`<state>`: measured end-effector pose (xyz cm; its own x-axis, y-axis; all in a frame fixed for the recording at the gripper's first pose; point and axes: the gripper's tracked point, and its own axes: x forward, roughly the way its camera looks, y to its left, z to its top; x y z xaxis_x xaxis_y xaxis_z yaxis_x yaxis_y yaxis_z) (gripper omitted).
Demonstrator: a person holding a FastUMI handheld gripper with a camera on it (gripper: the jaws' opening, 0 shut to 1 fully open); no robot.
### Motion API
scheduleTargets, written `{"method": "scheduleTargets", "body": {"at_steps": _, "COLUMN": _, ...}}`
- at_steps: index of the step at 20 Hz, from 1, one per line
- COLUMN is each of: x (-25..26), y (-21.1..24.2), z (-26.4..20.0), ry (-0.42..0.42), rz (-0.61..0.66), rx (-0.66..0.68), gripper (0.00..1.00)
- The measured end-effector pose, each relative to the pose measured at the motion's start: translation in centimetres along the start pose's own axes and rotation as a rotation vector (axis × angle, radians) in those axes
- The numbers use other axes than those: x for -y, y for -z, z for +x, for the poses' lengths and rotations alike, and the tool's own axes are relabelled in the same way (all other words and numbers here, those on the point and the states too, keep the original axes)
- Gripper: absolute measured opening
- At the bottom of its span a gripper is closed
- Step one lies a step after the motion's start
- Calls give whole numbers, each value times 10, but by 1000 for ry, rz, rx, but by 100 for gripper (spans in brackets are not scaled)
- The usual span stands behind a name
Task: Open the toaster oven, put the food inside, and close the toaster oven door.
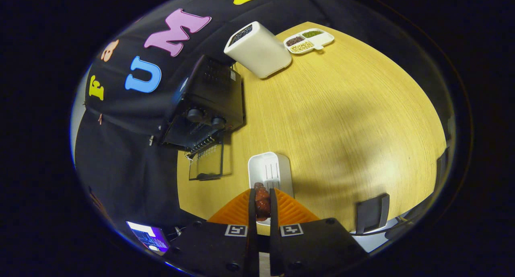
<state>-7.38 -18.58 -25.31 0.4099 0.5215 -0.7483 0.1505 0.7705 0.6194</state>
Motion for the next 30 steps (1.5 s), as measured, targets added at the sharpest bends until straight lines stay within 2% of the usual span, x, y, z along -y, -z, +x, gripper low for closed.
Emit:
{"method": "scheduleTargets", "body": {"at_steps": 6, "x": -61, "y": 2, "z": -14, "ry": -44, "rz": -10, "rx": 29, "gripper": 15}}
{"method": "scheduleTargets", "body": {"at_steps": 18, "x": -206, "y": 47, "z": 34, "ry": -198, "rz": 78, "rx": 150, "gripper": 15}}
{"method": "scheduleTargets", "body": {"at_steps": 24, "x": -232, "y": 64, "z": 78, "ry": -219, "rz": 156, "rx": 256, "gripper": 15}}
{"method": "scheduleTargets", "body": {"at_steps": 30, "x": -251, "y": 23, "z": 135, "ry": -243, "rz": 207, "rx": 426, "gripper": 15}}
